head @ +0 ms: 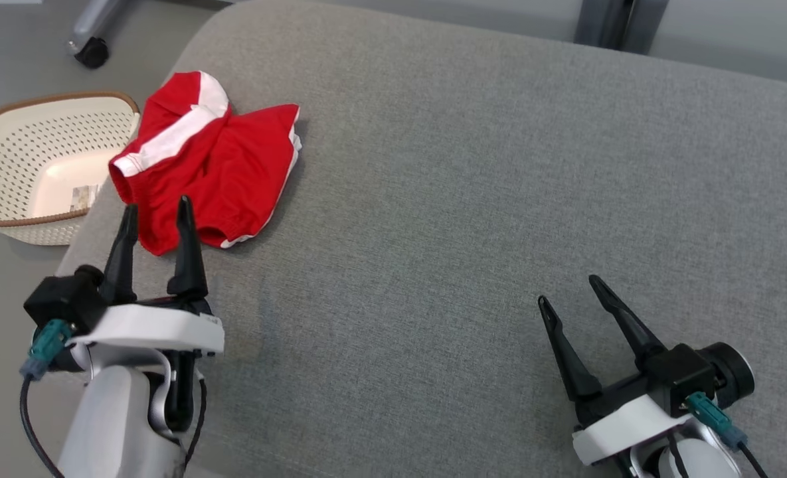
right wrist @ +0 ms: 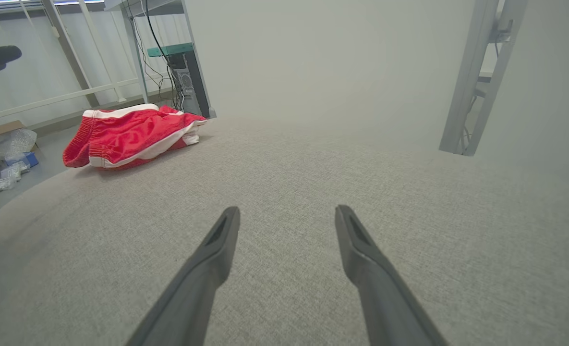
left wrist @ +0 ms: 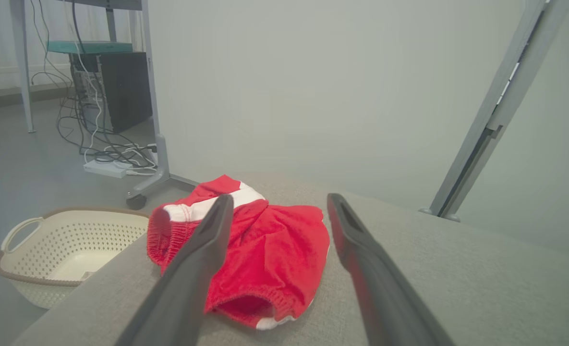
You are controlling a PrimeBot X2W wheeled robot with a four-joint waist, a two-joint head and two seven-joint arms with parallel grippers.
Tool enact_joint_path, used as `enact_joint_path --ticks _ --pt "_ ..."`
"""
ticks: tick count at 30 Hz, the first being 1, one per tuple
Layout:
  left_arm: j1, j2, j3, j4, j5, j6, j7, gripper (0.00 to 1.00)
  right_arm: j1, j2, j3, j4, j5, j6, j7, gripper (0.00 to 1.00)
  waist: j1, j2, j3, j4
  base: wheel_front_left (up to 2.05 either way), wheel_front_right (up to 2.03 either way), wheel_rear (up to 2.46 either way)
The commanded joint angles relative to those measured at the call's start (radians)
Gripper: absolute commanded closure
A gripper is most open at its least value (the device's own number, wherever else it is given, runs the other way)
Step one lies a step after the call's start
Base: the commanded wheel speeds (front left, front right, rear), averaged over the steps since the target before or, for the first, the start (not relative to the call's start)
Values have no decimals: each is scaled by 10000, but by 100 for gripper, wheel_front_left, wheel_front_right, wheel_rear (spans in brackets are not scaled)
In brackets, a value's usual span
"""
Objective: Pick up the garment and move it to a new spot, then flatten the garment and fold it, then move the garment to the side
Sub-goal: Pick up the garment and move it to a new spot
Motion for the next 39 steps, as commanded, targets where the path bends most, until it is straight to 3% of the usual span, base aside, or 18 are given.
enact_joint_path --ticks 1,10,15,22,31,32,33,34,39 --pt "-465 45 152 345 -39 -72 -17 0 -205 -135 15 41 -115 -3 -48 0 0 0 572 -271 0 0 0" --pt "-2742 379 666 3051 -26 -408 -17 0 -792 -361 -61 10 -456 -3 -50 0 0 0 1568 -679 0 0 0" --pt "-3684 734 742 4843 -112 -166 570 0 -1022 -322 -45 80 -593 -5 -24 0 0 0 1895 -946 0 0 0" --pt "-4299 1121 614 6241 0 -52 1040 0 -1228 -211 -14 119 -625 -5 -22 0 0 0 2065 -1188 0 0 0" --pt "-4531 1360 136 7909 150 -426 2033 0 -1352 -47 -21 101 -538 -5 -22 0 0 0 1997 -1553 0 0 0" --pt "-4533 1369 127 7966 109 -473 1941 6 -1361 -32 -10 92 -528 -5 -22 0 0 0 1962 -1601 0 0 0" --pt "-4549 1422 110 7981 105 -527 1776 77 -1371 -13 4 76 -513 -5 -23 0 0 0 1926 -1654 0 0 0" --pt "-4543 1471 81 8016 131 -535 1662 100 -1373 8 16 65 -484 -5 -23 0 0 0 1883 -1703 0 0 0" --pt "-4492 1813 225 7883 65 -593 448 100 -1252 107 45 58 -277 -3 -26 0 0 0 1488 -2009 0 0 0"
